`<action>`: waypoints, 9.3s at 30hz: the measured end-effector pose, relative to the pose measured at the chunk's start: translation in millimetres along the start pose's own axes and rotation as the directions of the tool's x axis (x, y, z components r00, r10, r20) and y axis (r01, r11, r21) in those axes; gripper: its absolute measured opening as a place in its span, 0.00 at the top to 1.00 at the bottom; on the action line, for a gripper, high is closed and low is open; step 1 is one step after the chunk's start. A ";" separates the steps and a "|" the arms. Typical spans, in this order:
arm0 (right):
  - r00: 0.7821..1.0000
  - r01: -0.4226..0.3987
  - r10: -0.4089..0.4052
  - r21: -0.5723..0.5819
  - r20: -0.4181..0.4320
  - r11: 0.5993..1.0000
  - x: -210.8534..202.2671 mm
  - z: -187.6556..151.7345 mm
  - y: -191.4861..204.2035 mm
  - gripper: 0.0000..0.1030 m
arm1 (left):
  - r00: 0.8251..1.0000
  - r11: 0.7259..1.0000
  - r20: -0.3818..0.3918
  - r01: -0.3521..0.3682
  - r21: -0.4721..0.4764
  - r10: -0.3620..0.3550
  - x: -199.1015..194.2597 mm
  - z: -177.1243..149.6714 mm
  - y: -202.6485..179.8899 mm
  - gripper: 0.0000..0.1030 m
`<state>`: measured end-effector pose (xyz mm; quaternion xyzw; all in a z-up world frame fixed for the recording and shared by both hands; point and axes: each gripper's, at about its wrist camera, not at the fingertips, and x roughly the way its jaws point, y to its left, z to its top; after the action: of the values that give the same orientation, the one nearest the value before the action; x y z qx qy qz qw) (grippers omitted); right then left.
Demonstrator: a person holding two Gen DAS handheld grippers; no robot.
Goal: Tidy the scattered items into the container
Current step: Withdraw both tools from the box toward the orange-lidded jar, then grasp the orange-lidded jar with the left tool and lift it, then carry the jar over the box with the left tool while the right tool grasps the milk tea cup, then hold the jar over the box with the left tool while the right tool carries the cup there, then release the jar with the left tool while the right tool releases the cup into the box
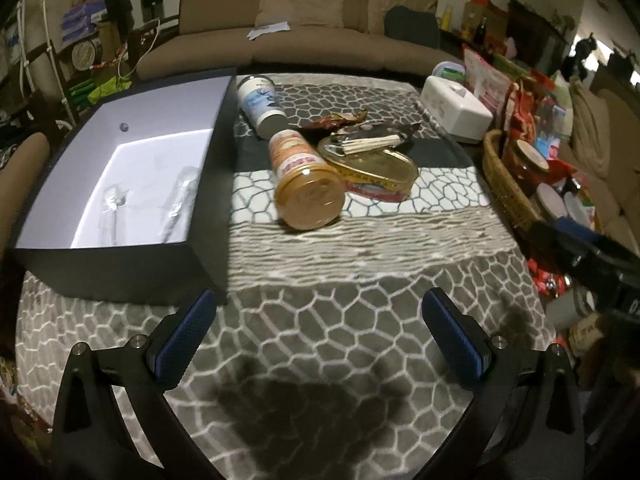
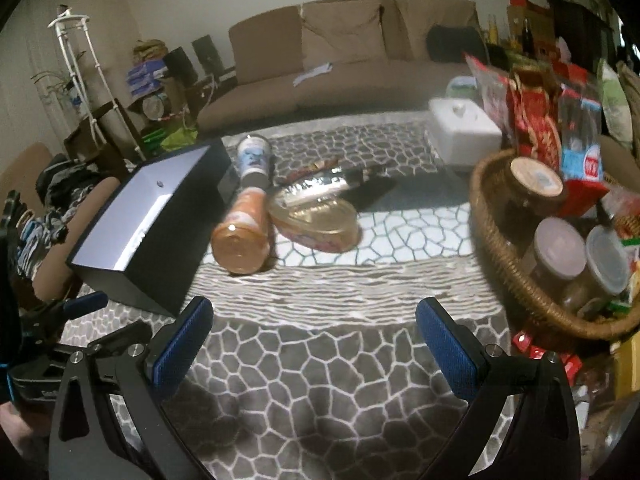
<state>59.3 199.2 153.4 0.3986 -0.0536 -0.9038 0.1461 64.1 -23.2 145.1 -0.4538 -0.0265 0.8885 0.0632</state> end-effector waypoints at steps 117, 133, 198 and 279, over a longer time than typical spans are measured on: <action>0.896 -0.288 0.227 -0.111 -0.381 0.951 390.8 212.2 109.5 0.04 | 0.982 0.956 0.188 0.058 -0.289 -0.002 6.5 135.4 275.4 0.21; 0.939 -0.187 0.132 -0.146 -0.319 0.971 329.2 213.9 99.5 0.37 | 0.987 0.956 0.162 0.066 -0.284 -0.020 2.7 143.5 272.5 0.21; 0.902 -0.152 0.178 0.097 -0.393 0.984 275.3 151.7 116.0 0.33 | 0.998 0.969 -0.048 0.035 -0.246 -0.049 0.4 149.9 271.1 0.21; 0.915 -0.226 0.119 -0.247 -0.385 0.942 310.9 199.6 295.8 0.33 | 0.992 0.965 -0.089 -0.105 -0.241 0.086 80.9 211.7 347.8 0.14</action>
<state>-220.9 -181.5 132.4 0.5276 0.0706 -0.7955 0.2896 -184.9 -354.6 168.0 -0.4931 -0.1118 0.8620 -0.0353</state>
